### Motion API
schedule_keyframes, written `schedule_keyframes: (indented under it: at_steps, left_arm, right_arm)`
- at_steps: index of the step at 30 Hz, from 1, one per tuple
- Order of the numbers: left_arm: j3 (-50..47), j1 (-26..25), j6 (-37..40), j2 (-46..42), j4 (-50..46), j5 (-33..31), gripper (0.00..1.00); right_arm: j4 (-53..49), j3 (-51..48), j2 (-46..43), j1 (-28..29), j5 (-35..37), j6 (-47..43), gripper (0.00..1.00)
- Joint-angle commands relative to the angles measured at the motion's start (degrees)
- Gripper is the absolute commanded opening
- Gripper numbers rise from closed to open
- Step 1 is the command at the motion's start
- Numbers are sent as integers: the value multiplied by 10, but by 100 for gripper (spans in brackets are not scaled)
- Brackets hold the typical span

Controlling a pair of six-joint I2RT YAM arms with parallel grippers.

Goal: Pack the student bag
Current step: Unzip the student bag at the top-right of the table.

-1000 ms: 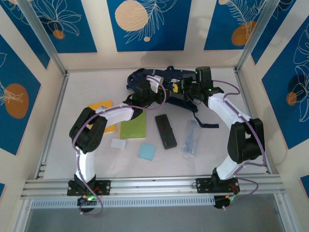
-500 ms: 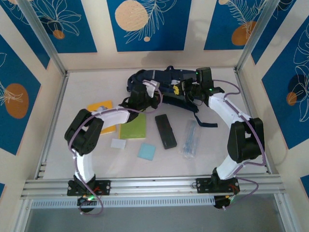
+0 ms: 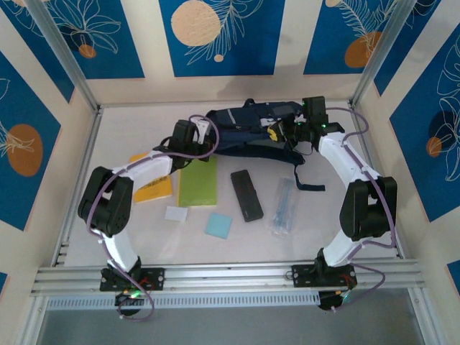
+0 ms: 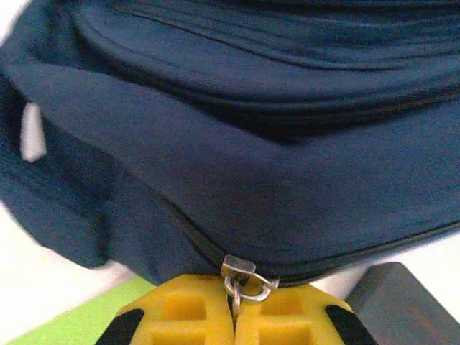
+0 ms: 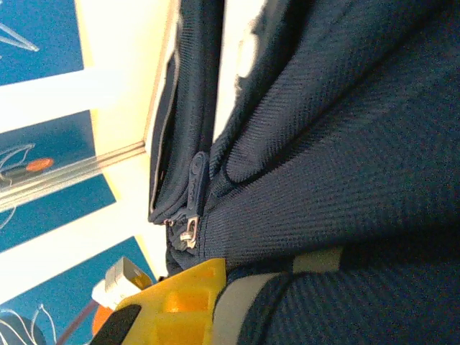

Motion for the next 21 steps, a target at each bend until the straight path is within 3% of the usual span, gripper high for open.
schedule_keyframes:
  at_steps: [1,4,8,10,12,14,18,21]
  left_arm:
    - [34,21,31,7,-101,-31,0]
    - [31,12,33,-10,-105,48,0]
    - [41,-36,20,-34,-116,102,0]
    - [50,-62,4,-37,-108,113,0]
    - [66,-83,-17,-28,-95,123,0]
    - [90,-96,-41,-9,-87,122,0]
    - [143,-114,-94,38,-62,132,0]
    - [176,-128,-113,61,-56,118,0]
  right_arm:
    - [-18,66,24,-38,-13,-148,0]
    - [-74,120,72,-54,4,-209,0]
    - [-88,149,108,-67,-13,-207,2]
    - [-96,153,109,-67,-24,-199,16]
    - [-115,144,99,-65,-32,-195,51]
    - [-128,122,79,-65,-41,-193,70]
    - [-128,24,8,-64,-45,-177,93]
    - [-67,-74,-53,-56,-71,-129,100]
